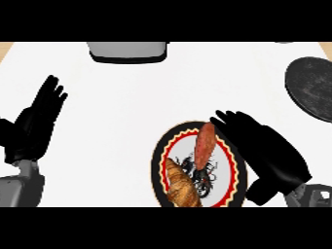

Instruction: Pick the sweet potato from the plate and place it in the pan

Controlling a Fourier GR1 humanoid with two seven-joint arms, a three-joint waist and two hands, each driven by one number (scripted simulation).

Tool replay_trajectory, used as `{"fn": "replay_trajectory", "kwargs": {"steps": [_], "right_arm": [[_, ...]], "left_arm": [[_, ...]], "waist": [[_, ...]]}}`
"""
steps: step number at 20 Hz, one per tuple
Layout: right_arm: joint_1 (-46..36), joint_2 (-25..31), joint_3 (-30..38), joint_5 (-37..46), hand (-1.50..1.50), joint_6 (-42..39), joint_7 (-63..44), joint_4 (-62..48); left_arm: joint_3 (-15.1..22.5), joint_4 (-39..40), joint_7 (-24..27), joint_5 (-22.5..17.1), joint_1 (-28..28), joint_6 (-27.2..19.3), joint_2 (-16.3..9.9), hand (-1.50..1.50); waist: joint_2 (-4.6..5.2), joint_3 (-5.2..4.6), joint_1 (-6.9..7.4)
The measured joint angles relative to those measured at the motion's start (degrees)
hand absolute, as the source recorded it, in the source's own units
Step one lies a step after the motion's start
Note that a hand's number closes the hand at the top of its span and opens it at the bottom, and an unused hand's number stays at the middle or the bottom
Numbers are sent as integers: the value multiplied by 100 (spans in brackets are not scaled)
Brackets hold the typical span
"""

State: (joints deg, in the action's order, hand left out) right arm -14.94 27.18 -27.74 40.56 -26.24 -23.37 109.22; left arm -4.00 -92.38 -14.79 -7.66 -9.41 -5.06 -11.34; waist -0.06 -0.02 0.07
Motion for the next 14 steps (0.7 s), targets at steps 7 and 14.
{"fn": "replay_trajectory", "kwargs": {"steps": [7,14], "right_arm": [[-186,-707,-33,415,-150,-463,-294,-177],[-364,-1153,66,941,-150,-460,-224,-848]], "left_arm": [[-9,22,29,95,3,13,114,0],[-96,152,136,130,-6,98,141,0]], "waist": [[3,0,3],[6,1,6]]}}
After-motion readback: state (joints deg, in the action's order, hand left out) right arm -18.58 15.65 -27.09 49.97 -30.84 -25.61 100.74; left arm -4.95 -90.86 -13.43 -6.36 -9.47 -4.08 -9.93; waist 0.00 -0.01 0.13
